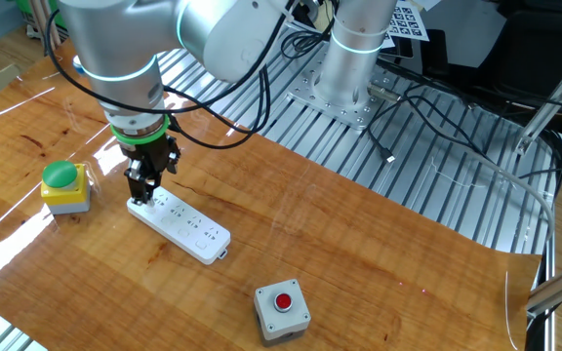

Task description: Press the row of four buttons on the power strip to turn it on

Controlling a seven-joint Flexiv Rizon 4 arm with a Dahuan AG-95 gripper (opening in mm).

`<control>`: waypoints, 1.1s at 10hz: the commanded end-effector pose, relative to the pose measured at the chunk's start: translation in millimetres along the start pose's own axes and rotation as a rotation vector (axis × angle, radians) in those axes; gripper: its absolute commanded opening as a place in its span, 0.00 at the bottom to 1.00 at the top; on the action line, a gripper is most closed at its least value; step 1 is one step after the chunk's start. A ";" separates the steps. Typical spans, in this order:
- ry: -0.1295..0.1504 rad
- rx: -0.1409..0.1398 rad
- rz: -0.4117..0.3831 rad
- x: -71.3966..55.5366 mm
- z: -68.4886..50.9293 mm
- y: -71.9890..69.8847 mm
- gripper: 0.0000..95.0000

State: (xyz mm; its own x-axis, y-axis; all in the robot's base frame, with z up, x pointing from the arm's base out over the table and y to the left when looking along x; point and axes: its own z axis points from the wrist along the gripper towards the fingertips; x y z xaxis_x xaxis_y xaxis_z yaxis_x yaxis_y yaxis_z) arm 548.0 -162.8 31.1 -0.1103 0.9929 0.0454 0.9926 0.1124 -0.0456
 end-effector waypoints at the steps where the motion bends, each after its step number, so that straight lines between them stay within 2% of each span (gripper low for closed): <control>1: 0.006 -0.006 0.002 0.0 0.8 0.0 0.80; 6: 0.004 -0.018 0.002 1.5 3.4 1.6 0.80; 11: 0.003 -0.020 0.004 4.0 0.9 4.5 0.80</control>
State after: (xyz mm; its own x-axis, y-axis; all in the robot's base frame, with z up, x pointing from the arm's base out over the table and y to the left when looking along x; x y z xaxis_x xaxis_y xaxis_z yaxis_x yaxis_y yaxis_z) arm 552.7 -158.0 30.6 -0.1043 0.9934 0.0476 0.9941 0.1055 -0.0244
